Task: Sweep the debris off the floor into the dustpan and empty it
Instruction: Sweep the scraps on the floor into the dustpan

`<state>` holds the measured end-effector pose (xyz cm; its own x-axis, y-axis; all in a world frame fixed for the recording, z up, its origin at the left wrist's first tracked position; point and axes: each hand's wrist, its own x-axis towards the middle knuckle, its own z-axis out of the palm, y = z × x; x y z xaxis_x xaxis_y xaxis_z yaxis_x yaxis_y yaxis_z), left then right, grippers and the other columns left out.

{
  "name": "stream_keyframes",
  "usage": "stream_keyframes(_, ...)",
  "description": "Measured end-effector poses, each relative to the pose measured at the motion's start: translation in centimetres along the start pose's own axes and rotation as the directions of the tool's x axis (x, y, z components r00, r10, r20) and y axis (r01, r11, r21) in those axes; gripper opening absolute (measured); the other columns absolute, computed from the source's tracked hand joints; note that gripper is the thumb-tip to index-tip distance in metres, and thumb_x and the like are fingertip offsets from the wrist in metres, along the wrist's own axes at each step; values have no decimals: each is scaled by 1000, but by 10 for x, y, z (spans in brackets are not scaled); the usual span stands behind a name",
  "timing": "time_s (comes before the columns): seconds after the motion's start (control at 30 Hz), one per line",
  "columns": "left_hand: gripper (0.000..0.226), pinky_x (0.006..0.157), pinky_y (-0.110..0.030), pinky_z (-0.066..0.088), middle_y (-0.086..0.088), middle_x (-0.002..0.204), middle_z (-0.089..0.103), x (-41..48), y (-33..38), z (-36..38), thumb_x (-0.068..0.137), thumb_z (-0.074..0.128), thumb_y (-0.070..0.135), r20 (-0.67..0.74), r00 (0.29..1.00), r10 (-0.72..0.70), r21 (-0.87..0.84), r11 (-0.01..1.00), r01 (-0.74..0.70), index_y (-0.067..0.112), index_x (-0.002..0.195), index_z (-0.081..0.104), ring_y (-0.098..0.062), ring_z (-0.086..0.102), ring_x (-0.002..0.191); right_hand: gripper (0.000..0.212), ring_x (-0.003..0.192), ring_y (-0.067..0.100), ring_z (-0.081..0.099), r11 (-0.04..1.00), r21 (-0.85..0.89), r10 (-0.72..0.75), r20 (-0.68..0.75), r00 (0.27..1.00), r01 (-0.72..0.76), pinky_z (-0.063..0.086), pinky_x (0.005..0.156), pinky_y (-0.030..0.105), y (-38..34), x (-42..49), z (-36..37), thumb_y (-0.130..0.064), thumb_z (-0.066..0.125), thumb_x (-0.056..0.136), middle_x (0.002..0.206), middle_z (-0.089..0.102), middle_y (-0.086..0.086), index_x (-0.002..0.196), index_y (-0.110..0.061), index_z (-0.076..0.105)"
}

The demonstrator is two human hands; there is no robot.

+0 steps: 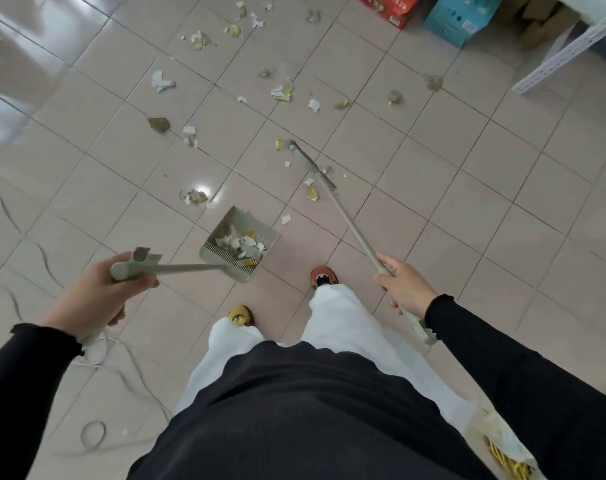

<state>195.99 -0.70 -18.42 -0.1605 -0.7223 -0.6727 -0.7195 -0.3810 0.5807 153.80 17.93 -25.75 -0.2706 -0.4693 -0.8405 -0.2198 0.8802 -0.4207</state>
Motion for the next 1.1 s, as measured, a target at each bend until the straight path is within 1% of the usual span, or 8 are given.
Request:
stream_keyframes(0.2,25,44,-21,33,-24,97,71,15,-50,-43,69,63,43,104,995,-10,152,988,-6,41,93,69,-17,41,44,55,50,13,48,1000,12,14,-32,999,-14,44,47,25,-14,-29,92,-15,46,99,88,61,3,151,-30,37)
stream_keyframes(0.43,21,38,-21,32,-33,89,65,34,-93,-58,82,67,22,152,987,-43,190,982,13,10,98,68,-20,41,44,62,49,19,51,997,5,75,-29,997,-75,45,54,32,-41,-8,186,-13,42,93,84,54,-6,154,-23,35)
stream_keyframes(0.57,24,37,-20,30,-16,81,58,42,-103,-42,78,64,20,153,985,-78,177,983,50,8,99,65,-20,38,43,59,67,25,58,988,-121,91,-18,996,-92,50,63,33,-65,15,218,-11,37,95,134,56,9,153,-20,36)
stream_keyframes(0.6,21,37,-21,30,-15,80,56,43,-105,-36,81,63,17,159,984,-84,183,982,54,7,100,64,-20,38,43,57,74,27,57,985,-135,104,-4,995,-103,51,67,36,-68,17,226,-9,35,95,135,56,12,152,-18,38)
stream_keyframes(0.67,14,39,-22,31,-14,76,53,42,-108,-25,86,60,12,166,982,-88,198,979,54,6,98,63,-20,39,43,49,68,28,55,991,-42,133,55,990,-130,49,59,38,-72,14,245,-5,34,96,111,60,16,143,-12,45)
stream_keyframes(0.77,6,42,-24,33,-9,68,49,40,-108,-13,87,57,12,151,986,-76,168,984,50,12,90,63,-21,40,46,39,44,16,42,946,233,200,130,971,-226,36,39,24,-63,-11,267,-8,35,100,74,45,9,137,-6,49)
stream_keyframes(0.93,10,42,-25,35,-18,84,63,37,-113,0,91,59,22,110,990,-87,80,994,78,16,96,64,-21,43,47,43,38,9,39,771,561,194,246,950,-303,33,34,18,-38,-63,251,-12,40,104,70,45,6,146,-21,46)
stream_keyframes(1.1,8,43,-25,36,-14,77,56,30,-118,5,93,56,18,94,992,-87,62,995,82,13,94,62,-20,42,49,38,42,11,37,808,555,113,183,977,-197,32,36,21,-32,-84,228,-13,39,105,74,46,7,135,-33,50)
